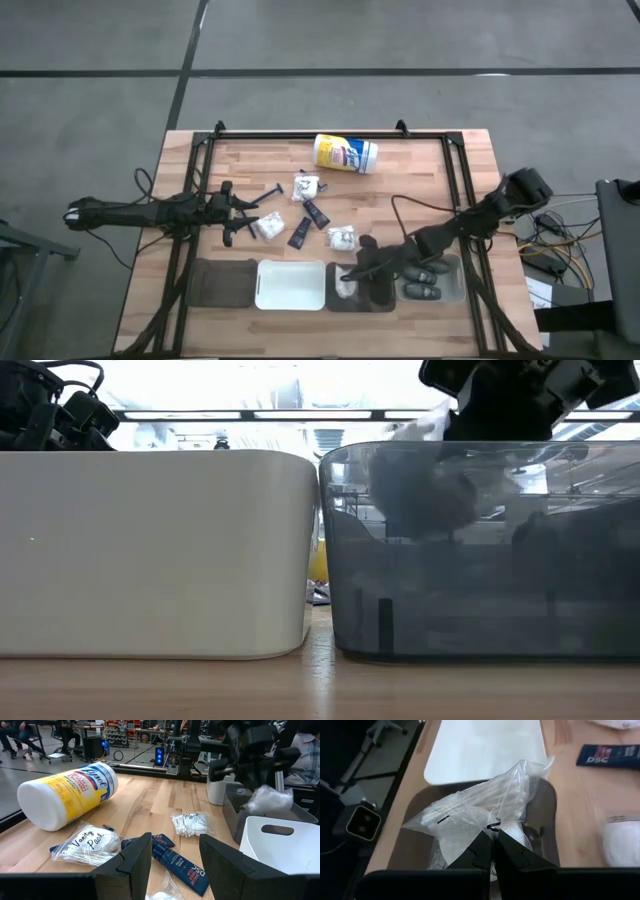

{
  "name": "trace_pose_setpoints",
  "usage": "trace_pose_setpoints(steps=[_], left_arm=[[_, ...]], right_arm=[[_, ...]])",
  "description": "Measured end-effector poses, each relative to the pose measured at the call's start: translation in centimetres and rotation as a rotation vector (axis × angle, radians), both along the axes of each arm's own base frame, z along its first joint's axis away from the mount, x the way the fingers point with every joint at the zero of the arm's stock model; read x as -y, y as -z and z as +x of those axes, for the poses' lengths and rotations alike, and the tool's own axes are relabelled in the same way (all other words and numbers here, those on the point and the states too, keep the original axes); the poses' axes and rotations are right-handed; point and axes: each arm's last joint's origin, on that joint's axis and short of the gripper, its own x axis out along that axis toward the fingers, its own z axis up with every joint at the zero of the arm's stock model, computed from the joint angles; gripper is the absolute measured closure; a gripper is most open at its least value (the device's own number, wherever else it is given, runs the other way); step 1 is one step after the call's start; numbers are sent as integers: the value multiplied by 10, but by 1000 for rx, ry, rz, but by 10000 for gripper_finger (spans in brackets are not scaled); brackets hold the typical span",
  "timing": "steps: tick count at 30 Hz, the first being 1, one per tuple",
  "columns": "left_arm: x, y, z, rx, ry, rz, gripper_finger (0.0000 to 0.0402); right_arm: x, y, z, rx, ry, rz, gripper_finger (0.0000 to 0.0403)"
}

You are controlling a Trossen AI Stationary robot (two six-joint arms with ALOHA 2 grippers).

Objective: Pick & Place Travel size toiletries
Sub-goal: Put the cotton pack into the right black bin

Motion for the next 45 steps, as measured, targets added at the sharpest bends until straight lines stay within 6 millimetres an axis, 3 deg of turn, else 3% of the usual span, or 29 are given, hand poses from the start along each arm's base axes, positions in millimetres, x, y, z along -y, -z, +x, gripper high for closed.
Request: trace_pose_setpoints(steps=[10, 28, 45], left_arm=[[0, 0, 0, 0, 0, 0, 231], [0, 0, 0, 0, 0, 0, 231], [0, 0, 0, 0, 0, 0, 231]], right_arm=[[-3, 12, 5, -4, -12, -13, 394], [-1, 8, 8, 35, 10, 7, 389], [2, 4, 8, 37, 29, 26, 250]])
